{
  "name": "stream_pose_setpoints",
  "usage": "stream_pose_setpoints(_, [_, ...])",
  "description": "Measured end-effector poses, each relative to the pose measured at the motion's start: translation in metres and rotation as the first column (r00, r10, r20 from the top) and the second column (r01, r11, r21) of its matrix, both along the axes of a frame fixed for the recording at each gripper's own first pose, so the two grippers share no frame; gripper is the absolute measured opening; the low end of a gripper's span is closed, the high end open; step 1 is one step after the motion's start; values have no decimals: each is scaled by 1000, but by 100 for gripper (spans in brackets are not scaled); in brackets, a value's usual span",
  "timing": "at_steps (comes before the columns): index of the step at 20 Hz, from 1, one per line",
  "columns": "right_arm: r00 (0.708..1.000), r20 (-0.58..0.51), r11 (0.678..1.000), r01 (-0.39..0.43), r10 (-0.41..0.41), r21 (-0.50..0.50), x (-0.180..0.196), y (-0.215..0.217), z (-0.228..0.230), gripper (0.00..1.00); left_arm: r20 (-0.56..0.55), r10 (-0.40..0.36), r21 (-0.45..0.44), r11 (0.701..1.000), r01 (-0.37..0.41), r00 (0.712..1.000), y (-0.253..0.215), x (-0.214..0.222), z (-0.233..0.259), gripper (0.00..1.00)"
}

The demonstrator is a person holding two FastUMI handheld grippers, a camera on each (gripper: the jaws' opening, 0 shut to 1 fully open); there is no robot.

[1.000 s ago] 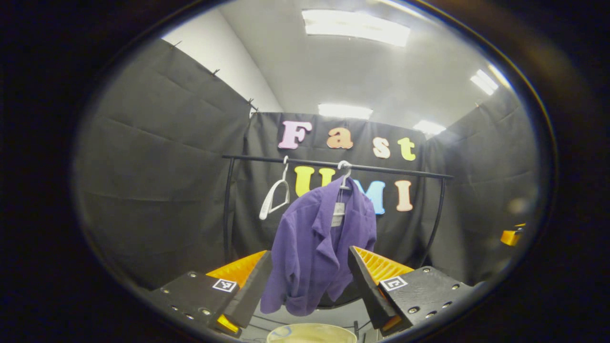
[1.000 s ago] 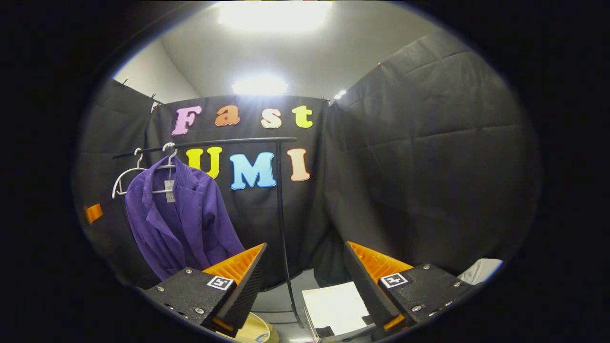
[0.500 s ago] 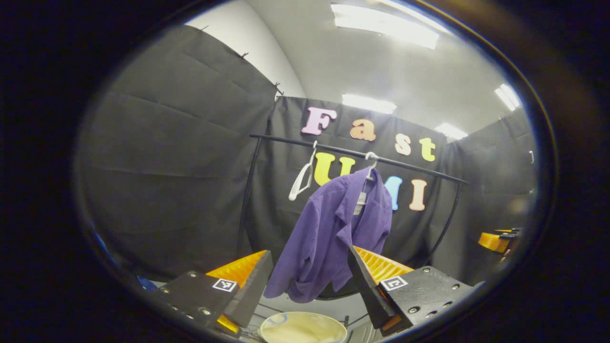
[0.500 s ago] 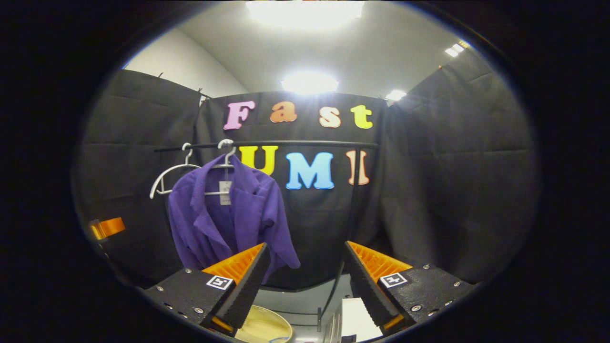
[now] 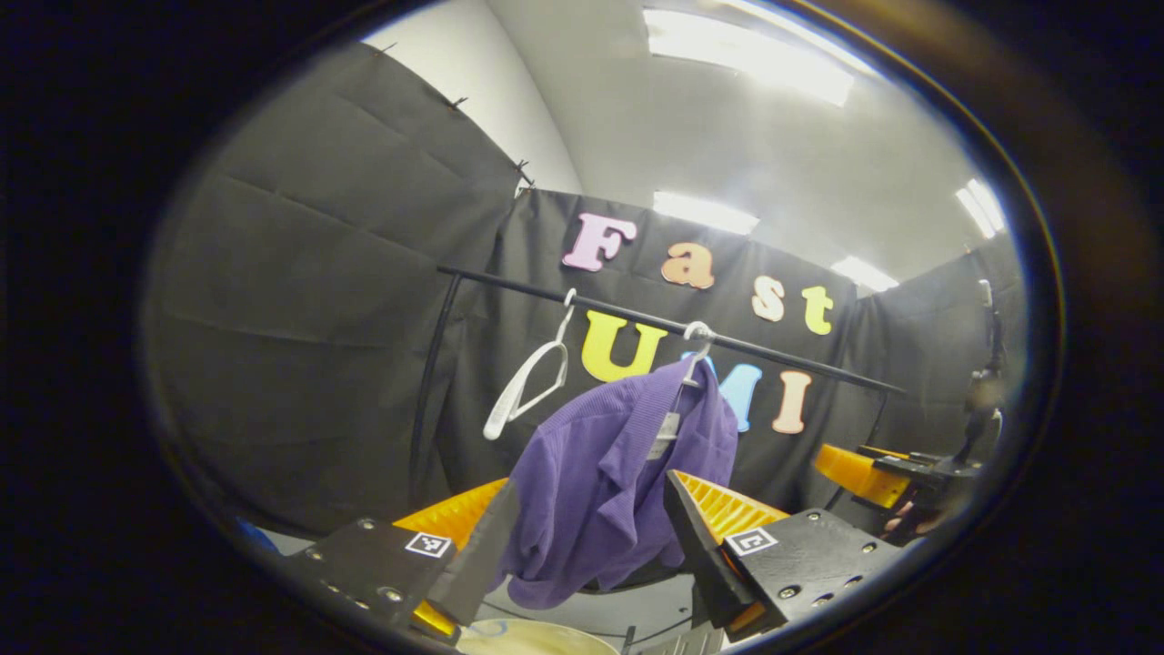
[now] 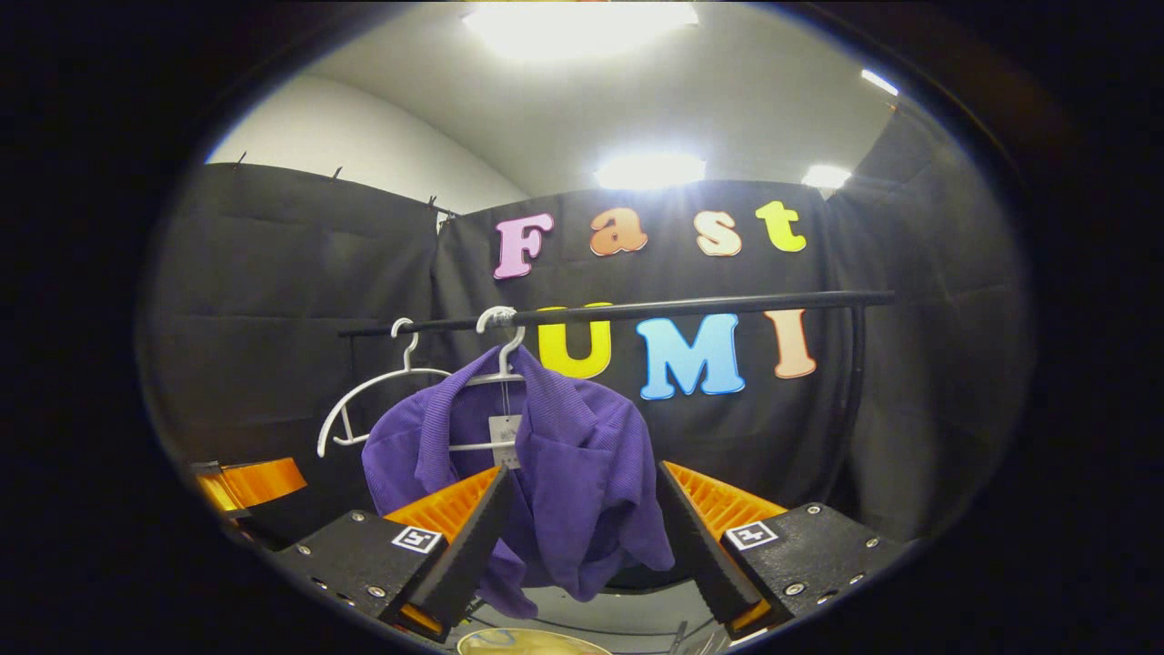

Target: Grasp the clothes on the hanger with both hands and then place them into the laundry hamper below.

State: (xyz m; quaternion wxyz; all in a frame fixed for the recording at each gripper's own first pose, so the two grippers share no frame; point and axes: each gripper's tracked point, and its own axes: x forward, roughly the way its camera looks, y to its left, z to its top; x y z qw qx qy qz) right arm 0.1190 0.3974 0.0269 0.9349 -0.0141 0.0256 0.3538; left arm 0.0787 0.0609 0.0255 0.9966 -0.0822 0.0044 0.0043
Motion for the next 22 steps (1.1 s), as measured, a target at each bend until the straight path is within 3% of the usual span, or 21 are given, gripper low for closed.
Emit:
stream_pose_setpoints(5, [997,-59,999,-45,43,-26,75,54,-28,97,-57,13,-38,999,-15,998,-34,80,-19,90])
stream_pose_setpoints(9, [990,-92,993,-109,104,-51,108,91,-56,96,-99,56,2,998,-56,994,-54,131,-42,92])
stream_pose_setpoints(15, [960,-173,972,-231,220,-45,117,132,-90,96,-133,153,35,988,-150,979,-53,174,-66,92])
stream_pose_setpoints(16, [954,-181,967,-250,239,-40,114,136,-93,92,-133,164,31,986,-161,978,-53,175,-67,92])
stream_pose_setpoints(17, [949,-187,964,-264,253,-38,113,138,-96,95,-131,177,28,984,-175,975,-52,178,-67,92])
stream_pose_setpoints(22, [967,-127,971,-231,222,-62,135,143,-102,95,-124,252,61,967,-246,960,-40,192,-73,93])
